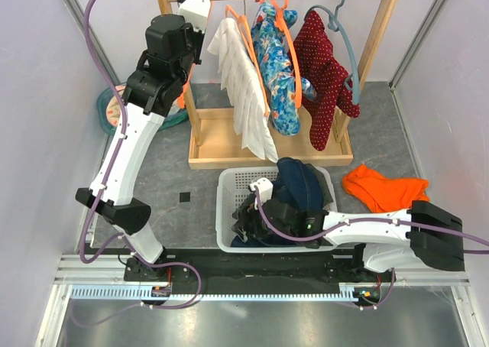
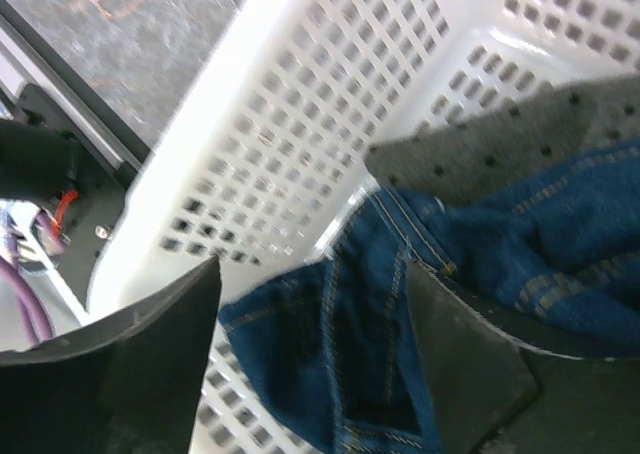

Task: Remove the skirt from the hanger

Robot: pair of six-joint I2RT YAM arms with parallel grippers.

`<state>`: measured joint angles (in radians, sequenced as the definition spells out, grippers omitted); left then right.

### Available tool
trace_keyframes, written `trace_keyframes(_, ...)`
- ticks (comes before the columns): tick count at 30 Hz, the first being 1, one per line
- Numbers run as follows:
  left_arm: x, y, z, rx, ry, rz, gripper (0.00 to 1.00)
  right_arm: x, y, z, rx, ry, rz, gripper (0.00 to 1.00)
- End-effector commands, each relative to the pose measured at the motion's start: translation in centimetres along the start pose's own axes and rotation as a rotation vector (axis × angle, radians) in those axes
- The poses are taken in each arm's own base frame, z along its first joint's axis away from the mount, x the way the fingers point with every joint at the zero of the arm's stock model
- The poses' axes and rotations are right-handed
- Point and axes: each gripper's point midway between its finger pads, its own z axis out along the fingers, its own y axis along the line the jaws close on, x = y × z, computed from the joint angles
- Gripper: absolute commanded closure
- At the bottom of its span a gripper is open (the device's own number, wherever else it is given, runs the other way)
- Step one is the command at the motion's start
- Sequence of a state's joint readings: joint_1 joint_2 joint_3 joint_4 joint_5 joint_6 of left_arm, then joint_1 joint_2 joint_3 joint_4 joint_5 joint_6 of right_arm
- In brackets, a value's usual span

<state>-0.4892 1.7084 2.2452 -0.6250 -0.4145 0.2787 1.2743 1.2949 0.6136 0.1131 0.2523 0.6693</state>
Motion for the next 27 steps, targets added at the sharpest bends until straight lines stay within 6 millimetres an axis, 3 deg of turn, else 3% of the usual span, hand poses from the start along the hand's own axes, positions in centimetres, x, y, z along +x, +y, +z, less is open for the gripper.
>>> trace_keyframes(1, -2.6, 2.2, -0.9, -0.069, -0.074, 0.002, 0.90, -2.5, 1.9, 0.6, -0.014, -0.037, -0.021, 0.17)
trace_keyframes(3, -2.4, 2.2, -1.1, -0.066, -0.072, 0.008, 0.88, -3.0, 2.5, 0.6, -0.032, -0.038, -0.026, 0.16)
trace_keyframes(4, -2.8, 2.6, -1.7, -0.069, -0.083, -0.001, 0.82, -3.8, 3.2, 0.3, -0.046, -0.054, -0.026, 0.16)
trace_keyframes(6, -2.9, 2.4, -2.1, -0.051, -0.088, -0.006, 0.62, -4.8, 3.3, -0.3, -0.038, -0.065, -0.045, 0.16)
trace_keyframes(7, -3.5, 2.8, -3.1, -0.050, -0.105, -0.016, 0.46, -6.4, 4.3, -1.0, -0.058, -0.098, -0.041, 0.16)
trace_keyframes(9, -3.7, 2.8, -3.7, -0.035, -0.113, -0.033, 0.39, -7.3, 4.3, -1.9, -0.041, -0.103, -0.061, 0.15)
trace_keyframes(11, -4.3, 3.0, -5.2, -0.011, -0.134, -0.057, 0.25, -9.7, 5.1, -3.4, -0.043, -0.143, -0.063, 0.15)
trace_keyframes(12, -4.5, 2.7, -5.6, 0.004, -0.140, -0.060, 0.21, -9.9, 4.2, -3.9, 0.007, -0.136, -0.087, 0.14)
trace_keyframes(14, -5.3, 3.0, -7.1, 0.021, -0.169, -0.073, 0.17, -12.3, 4.5, -5.8, 0.027, -0.183, -0.088, 0.14)
trace_keyframes(15, -5.9, 2.9, -7.7, 0.030, -0.186, -0.084, 0.16, -12.3, 3.4, -6.6, 0.078, -0.174, -0.101, 0.14)
trace_keyframes(16, -6.4, 2.9, -8.3, 0.042, -0.201, -0.091, 0.13, -14.2, 3.0, -8.3, 0.108, -0.233, -0.092, 0.13)
trace_keyframes(17, -7.1, 3.1, -9.4, 0.051, -0.225, -0.106, 0.13, -14.8, 2.2, -9.1, 0.143, -0.257, -0.081, 0.13)
trace_keyframes(20, -8.9, 2.2, -11.3, 0.113, -0.281, -0.128, 0.14, -15.6, -1.9, -12.5, 0.295, -0.343, -0.004, 0.11)
trace_keyframes(23, -9.9, 0.0, -12.2, 0.186, -0.307, -0.122, 0.18, -14.6, -6.8, -15.2, 0.442, -0.439, 0.131, 0.11)
trace_keyframes(24, -9.6, -1.7, -12.0, 0.221, -0.295, -0.110, 0.18, -12.9, -8.9, -15.5, 0.509, -0.432, 0.149, 0.12)
trace_keyframes(26, -8.8, -3.7, -11.3, 0.245, -0.263, -0.082, 0.18, -12.1, -11.1, -17.1, 0.564, -0.489, 0.238, 0.14)
trace_keyframes(27, -8.3, -5.6, -10.6, 0.272, -0.244, -0.068, 0.18, -11.2, -11.9, -17.0, 0.584, -0.485, 0.240, 0.15)
